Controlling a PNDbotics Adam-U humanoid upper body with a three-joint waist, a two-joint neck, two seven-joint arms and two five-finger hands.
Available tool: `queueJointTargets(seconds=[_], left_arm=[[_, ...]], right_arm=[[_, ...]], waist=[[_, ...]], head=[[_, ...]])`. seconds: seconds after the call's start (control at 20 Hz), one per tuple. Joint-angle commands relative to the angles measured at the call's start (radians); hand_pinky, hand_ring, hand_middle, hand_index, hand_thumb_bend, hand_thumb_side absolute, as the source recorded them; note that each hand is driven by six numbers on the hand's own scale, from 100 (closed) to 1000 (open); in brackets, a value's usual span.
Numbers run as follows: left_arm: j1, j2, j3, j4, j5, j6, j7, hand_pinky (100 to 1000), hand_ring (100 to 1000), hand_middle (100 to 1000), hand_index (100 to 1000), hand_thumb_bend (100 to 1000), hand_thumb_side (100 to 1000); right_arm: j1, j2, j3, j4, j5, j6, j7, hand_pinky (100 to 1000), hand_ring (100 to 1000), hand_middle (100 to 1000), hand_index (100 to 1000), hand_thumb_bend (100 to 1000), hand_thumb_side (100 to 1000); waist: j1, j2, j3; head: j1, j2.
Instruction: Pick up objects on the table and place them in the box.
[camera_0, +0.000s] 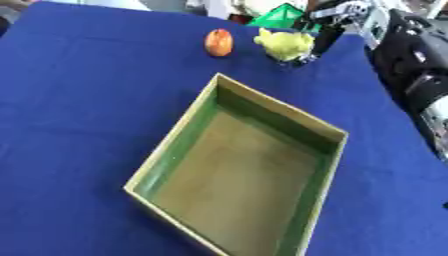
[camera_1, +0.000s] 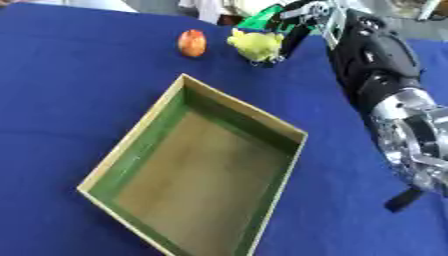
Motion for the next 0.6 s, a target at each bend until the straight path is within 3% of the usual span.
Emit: queueJointTargets(seconds=[0.05,0.35,0.6], left_arm=[[-0.004,0.004,0.0,-0.015,0.002,-0.001,-0.005,678,764,776,829,423,841],[-0.004,0.002,-0.002,-0.015,0.006,0.001,-0.008,678,764,775,826,418,845],[-0.004,0.001,-0.003,-0.015,0.008,0.002,-0.011,679,764,776,827,415,848]], right_arm=[[-0.032,-0.003,0.007,0.013,0.008,0.008,-0.002,905,987,947,1000,514,383],[-0.03,0.023,0.006,0.027,0.017,0.023,-0.039,890,977,930,997,447,421],[-0.03,0.029,0.0,0.018,0.008,0.021,-0.096,858,951,873,952,262,483]], waist=[[0.005,-0.017,0.004],[0.005,-0.01,0.014],[0.002,-0.006,0.016]], head=[[-0.005,-0.007],[-0.009,-0.011],[-0.008,-0.009]])
